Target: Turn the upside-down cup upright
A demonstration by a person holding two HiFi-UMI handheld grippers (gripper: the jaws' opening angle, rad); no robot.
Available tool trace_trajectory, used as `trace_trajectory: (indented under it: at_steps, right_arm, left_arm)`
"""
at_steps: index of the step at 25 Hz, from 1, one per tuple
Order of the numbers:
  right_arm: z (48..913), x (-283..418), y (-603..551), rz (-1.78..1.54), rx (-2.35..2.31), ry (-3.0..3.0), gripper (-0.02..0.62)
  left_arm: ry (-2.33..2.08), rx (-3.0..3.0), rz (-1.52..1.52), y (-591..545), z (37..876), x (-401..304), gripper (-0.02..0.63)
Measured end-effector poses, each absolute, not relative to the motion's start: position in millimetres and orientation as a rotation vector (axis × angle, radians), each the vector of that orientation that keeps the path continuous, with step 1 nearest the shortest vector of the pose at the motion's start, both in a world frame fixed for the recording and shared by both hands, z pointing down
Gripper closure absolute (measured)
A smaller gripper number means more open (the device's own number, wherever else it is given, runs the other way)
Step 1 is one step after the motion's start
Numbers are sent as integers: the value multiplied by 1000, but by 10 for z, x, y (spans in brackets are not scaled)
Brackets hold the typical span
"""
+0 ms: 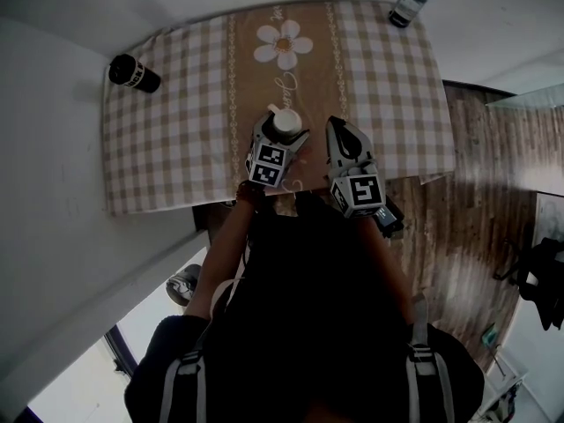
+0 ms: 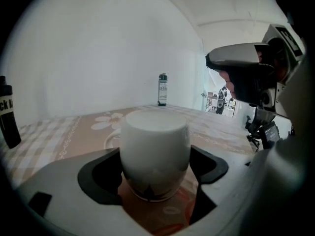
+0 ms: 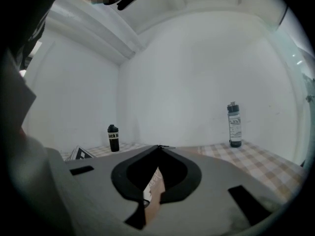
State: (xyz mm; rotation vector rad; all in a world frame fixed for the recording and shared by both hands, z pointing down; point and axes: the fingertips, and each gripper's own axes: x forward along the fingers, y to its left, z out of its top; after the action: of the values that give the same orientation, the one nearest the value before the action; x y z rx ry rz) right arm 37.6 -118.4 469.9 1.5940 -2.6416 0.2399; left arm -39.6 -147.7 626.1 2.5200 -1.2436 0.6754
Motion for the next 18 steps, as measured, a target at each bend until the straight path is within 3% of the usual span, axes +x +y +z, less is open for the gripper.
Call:
trace_trajectory:
  at_steps: [18]
  right_arm:
    - [4717,294,-1263,259,1583,-2645,595]
  left_arm:
    - [-1279,2508,693,-1512,6342,-404,195]
